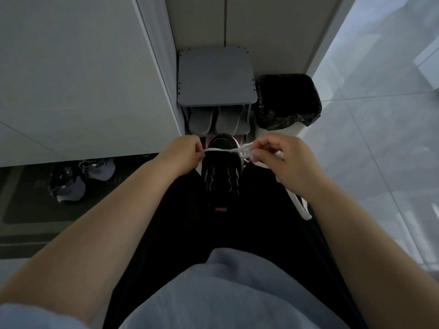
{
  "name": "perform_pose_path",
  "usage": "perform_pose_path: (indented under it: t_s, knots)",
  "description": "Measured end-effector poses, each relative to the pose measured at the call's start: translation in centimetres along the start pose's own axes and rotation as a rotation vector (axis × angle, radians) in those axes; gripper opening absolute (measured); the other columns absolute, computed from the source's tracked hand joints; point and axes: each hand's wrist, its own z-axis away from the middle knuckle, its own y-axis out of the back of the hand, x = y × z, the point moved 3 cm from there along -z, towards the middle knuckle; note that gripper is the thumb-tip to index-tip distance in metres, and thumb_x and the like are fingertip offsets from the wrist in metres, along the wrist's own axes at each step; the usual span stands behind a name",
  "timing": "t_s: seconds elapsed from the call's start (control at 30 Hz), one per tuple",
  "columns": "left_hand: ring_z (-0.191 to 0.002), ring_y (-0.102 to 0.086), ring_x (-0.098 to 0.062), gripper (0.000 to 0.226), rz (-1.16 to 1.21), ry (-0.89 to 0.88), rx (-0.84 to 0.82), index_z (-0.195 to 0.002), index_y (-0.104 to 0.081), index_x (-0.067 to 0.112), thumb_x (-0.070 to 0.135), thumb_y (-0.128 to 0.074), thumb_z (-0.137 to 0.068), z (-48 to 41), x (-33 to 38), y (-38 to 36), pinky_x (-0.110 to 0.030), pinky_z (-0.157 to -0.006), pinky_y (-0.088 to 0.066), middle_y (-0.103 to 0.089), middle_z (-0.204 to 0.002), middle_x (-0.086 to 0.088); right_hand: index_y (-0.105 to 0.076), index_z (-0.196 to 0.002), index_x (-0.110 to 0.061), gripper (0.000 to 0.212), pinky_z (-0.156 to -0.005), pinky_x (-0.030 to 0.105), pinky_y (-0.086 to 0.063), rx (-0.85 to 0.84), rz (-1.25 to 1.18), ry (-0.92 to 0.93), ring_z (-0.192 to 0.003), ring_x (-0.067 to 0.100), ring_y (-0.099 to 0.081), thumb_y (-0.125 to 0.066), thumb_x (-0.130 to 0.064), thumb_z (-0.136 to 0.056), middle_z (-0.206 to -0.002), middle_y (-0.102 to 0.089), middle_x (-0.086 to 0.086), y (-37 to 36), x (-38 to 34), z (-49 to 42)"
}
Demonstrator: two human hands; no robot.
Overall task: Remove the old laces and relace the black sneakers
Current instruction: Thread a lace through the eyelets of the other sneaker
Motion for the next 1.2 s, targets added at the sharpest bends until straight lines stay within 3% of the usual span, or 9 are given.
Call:
perform_pose_path:
  t_s: [0.07, 0.13, 0.2, 0.37, 0.53, 0.77, 1.03, 1.1, 1.2]
  knots:
    - [-0.063, -0.059, -0.015, 0.019, 0.294, -0.001, 0.004, -0.078, -0.043, 0.018, 0.016, -0.047, -0.096, 0.6, 0.3, 0.9, -0.026, -0.059, -0.043, -0.062, -0.075, -0.005, -0.070, -0.089, -0.025, 0.009, -0.075, 0.006, -0.042, -0.001, 0.147, 0.036, -0.081, 0.002, -0.061, -0.064, -0.019, -0.087, -0.085, -0.070, -0.014, 0.0, -0.5, -0.4]
    - [-0.057, -0.063, -0.014, 0.019, 0.657, 0.011, 0.049, -0.080, -0.041, 0.019, 0.013, -0.043, -0.098, 1.3, 0.8, 1.9, -0.021, -0.052, -0.047, -0.066, -0.073, -0.008, -0.072, -0.095, -0.020, 0.012, -0.091, 0.021, -0.043, -0.016, 0.366, 0.080, -0.086, 0.012, -0.060, -0.063, -0.021, -0.088, -0.092, -0.071, -0.006, -1.0, -0.6, -1.0]
    - [-0.059, -0.064, -0.013, 0.019, 0.732, 0.000, 0.109, -0.081, -0.040, 0.020, 0.010, -0.049, -0.095, 1.7, 1.0, 2.3, -0.019, -0.053, -0.049, -0.066, -0.073, -0.007, -0.072, -0.096, -0.019, 0.014, -0.099, 0.030, -0.035, -0.037, 0.493, 0.103, -0.088, 0.017, -0.058, -0.059, -0.021, -0.089, -0.097, -0.071, -0.002, -2.3, -0.5, -1.5]
    - [-0.056, -0.065, -0.008, 0.033, 0.654, 0.015, 0.139, -0.083, -0.039, 0.025, 0.005, -0.066, -0.083, 2.7, 0.2, 0.6, -0.018, -0.056, -0.047, -0.064, -0.070, -0.002, -0.070, -0.099, -0.024, 0.025, -0.102, 0.025, -0.021, -0.123, 0.732, 0.158, -0.097, 0.016, -0.056, -0.046, -0.017, -0.094, -0.102, -0.067, -0.004, -4.4, -0.1, -2.3]
    - [-0.075, -0.065, -0.015, 0.040, 0.580, -0.023, 0.243, -0.104, -0.043, 0.022, 0.006, -0.070, -0.079, 3.5, 0.1, -0.2, -0.024, -0.071, -0.051, -0.066, -0.083, -0.005, -0.069, -0.087, -0.022, 0.024, -0.099, 0.023, -0.020, -0.133, 0.794, 0.186, -0.087, 0.017, -0.054, -0.047, -0.012, -0.090, -0.090, -0.065, -0.002, -5.0, 0.2, -2.9]
    - [-0.073, -0.062, -0.007, 0.042, 0.438, -0.100, 0.292, -0.112, -0.046, 0.019, 0.008, -0.069, -0.079, 4.1, 0.5, -0.6, -0.019, -0.069, -0.047, -0.064, -0.080, 0.001, -0.066, -0.088, -0.028, 0.021, -0.104, 0.042, -0.033, -0.259, 0.771, 0.080, -0.119, 0.031, -0.045, -0.046, -0.022, -0.090, -0.094, -0.055, -0.006, -6.1, 1.5, -3.9]
    - [-0.078, -0.063, -0.013, 0.039, 0.305, -0.205, 0.222, -0.112, -0.046, 0.019, 0.006, -0.066, -0.081, 4.5, 0.9, -1.1, -0.024, -0.072, -0.048, -0.062, -0.083, 0.003, -0.067, -0.095, -0.030, 0.024, -0.105, 0.042, -0.031, -0.308, 0.784, 0.085, -0.124, 0.030, -0.040, -0.044, -0.026, -0.091, -0.096, -0.052, -0.006, -6.4, 1.5, -3.8]
    - [-0.082, -0.062, -0.015, 0.041, 0.231, -0.238, 0.165, -0.117, -0.045, 0.021, 0.006, -0.062, -0.083, 4.6, 1.3, -1.4, -0.025, -0.074, -0.046, -0.059, -0.086, 0.004, -0.066, -0.096, -0.026, 0.024, -0.108, 0.037, -0.024, -0.260, 0.775, 0.097, -0.119, 0.024, -0.046, -0.043, -0.023, -0.092, -0.102, -0.057, -0.003, -6.3, 1.4, -3.7]
    - [-0.087, -0.061, -0.019, 0.051, 0.192, -0.228, 0.177, -0.128, -0.038, 0.022, 0.006, -0.059, -0.085, 4.4, 1.2, -1.4, -0.032, -0.079, -0.048, -0.061, -0.094, -0.002, -0.066, -0.092, -0.022, 0.022, -0.105, 0.028, -0.018, -0.102, 0.758, 0.153, -0.095, 0.017, -0.056, -0.044, -0.016, -0.091, -0.084, -0.057, -0.006, -6.3, 0.9, -3.3]
